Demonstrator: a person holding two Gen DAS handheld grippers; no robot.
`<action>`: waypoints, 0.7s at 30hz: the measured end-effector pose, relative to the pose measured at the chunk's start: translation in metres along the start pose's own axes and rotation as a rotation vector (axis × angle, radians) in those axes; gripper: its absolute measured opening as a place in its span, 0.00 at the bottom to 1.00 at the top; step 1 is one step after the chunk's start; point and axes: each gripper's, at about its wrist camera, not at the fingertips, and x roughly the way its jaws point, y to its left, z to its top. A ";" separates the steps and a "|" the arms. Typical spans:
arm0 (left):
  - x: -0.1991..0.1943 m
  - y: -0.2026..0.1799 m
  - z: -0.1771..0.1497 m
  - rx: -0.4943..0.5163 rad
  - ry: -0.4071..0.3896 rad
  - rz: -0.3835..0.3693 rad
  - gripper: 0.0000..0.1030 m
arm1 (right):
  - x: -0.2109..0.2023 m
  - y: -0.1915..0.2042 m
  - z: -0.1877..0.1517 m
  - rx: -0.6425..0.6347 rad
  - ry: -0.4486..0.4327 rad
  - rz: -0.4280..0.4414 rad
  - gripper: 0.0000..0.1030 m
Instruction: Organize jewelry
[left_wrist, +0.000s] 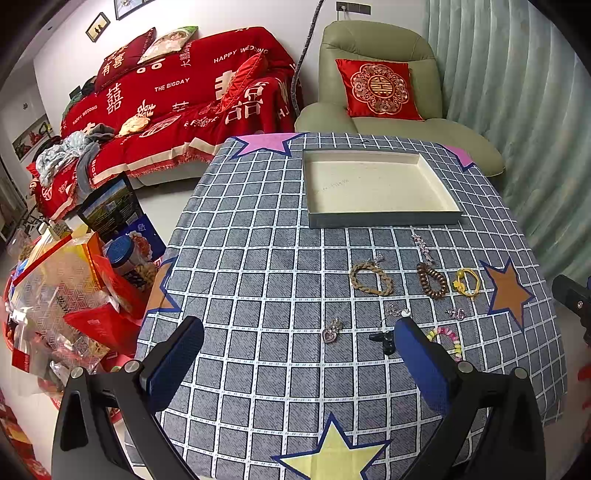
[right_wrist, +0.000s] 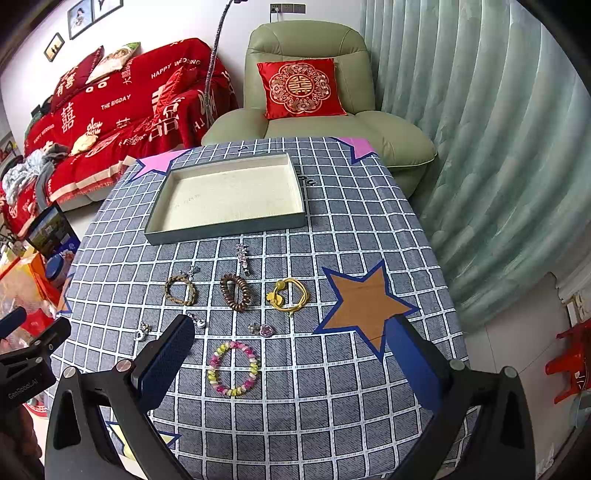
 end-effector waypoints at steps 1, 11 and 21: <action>0.000 0.000 0.000 0.000 0.000 0.000 1.00 | 0.000 0.000 0.000 0.000 0.000 0.000 1.00; 0.001 -0.001 -0.003 0.001 -0.001 0.001 1.00 | 0.001 0.000 0.000 -0.001 0.001 0.001 1.00; 0.002 -0.001 -0.004 0.002 0.001 0.002 1.00 | 0.001 0.000 0.000 0.001 0.002 0.000 1.00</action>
